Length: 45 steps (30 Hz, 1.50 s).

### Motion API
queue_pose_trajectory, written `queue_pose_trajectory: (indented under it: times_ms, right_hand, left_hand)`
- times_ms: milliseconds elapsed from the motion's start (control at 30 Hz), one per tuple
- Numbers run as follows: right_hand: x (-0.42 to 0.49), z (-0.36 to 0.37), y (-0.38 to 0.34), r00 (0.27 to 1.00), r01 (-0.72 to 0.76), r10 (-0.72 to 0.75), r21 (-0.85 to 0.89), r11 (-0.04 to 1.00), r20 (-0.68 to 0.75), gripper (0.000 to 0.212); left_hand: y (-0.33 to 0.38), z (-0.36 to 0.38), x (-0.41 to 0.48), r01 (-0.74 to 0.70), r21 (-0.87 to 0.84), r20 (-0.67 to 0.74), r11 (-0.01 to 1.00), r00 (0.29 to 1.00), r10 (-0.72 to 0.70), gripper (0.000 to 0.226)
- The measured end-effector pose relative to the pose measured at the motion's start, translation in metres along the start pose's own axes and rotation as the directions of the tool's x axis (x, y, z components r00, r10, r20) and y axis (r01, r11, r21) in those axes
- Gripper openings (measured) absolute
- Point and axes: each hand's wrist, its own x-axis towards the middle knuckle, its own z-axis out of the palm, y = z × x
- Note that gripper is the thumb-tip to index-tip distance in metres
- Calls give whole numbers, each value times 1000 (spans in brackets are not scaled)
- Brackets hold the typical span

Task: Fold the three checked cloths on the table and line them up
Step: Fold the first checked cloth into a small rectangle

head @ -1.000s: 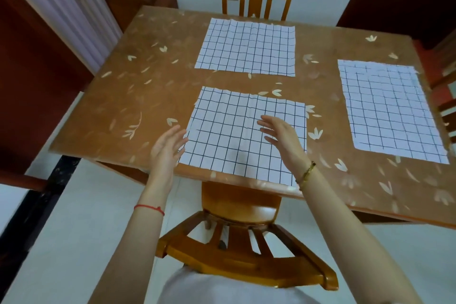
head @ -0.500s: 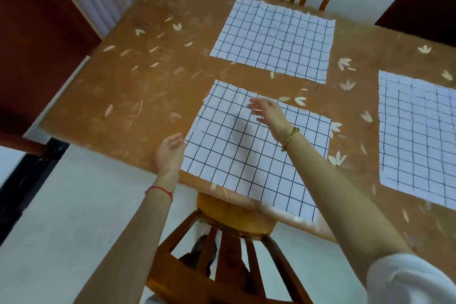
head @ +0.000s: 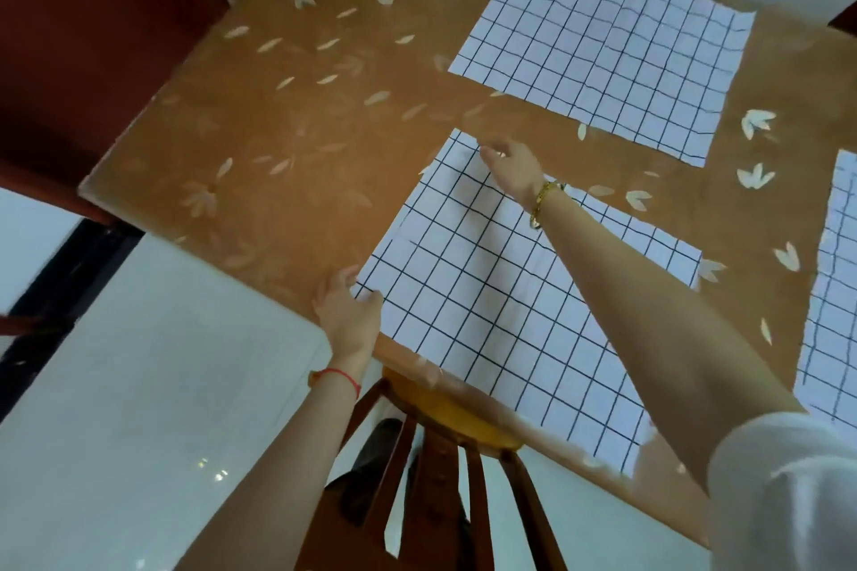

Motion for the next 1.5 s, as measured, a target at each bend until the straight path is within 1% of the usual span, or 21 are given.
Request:
queue_pose_trajectory:
  times_ms: [100,233,367,467,567,667,767,867,933,1033,1133,1200,1300,1400,1433,1500]
  right_hand:
    - [21,8,3,1000,18,-16,-92,996,25,36]
    - [39,17,8,1000,26,-23,-196,980,16,37]
    - [53,28,9,999,39,-39,-308,950,5,36]
    - [60,31,12,999,35,-30,-338,941,20,47]
    - [62,31,14,998,63,-51,-329,942,44,49]
    - [64,30,15,995,47,-10,-391,919,95,53]
    - [66,32,17,993,59,-3,-479,876,117,57]
    - [61,33,17,995,73,-23,-577,813,93,52]
    - [60,34,19,995,101,-81,-645,758,62,47]
    - [60,36,21,987,125,-159,-753,646,27,33]
    - [56,34,19,979,130,-202,-779,613,5,28]
    - [52,30,19,977,125,-211,-763,634,-15,28]
    - [41,20,15,975,103,-208,-659,745,-83,32]
    - [28,4,11,970,111,-215,-580,807,-113,41]
    - [23,-2,10,971,114,-212,-561,820,-112,40]
    - [16,-15,10,973,105,-192,-499,860,-126,31]
  left_hand:
    - [-6,3,4,-12,33,-9,999,1000,12,47]
    - [-10,5,5,-57,89,-35,994,998,60,45]
    - [-10,6,5,-57,129,-63,990,996,66,39]
    - [-12,7,6,-44,152,-72,987,996,56,32]
    - [-13,6,8,-30,172,-78,985,996,44,29]
    - [-15,5,11,-18,191,-59,981,998,29,26]
    - [-16,4,13,-19,237,-50,971,998,32,23]
    - [-14,2,13,-25,262,-51,965,998,40,18]
    - [-14,2,13,-42,271,-54,962,997,59,17]
    - [-14,-1,11,-38,254,-50,967,997,52,15]
    - [-12,-5,8,-42,199,-53,979,997,53,13]
    - [-8,-9,8,-34,164,-48,986,998,42,10]
    - [2,-16,6,-65,134,-58,989,996,73,11]
    - [8,-23,9,-109,100,-61,989,991,115,18]
    - [10,-26,11,-120,97,-65,988,990,126,20]
    - [17,-32,14,-154,103,-79,983,984,163,21]
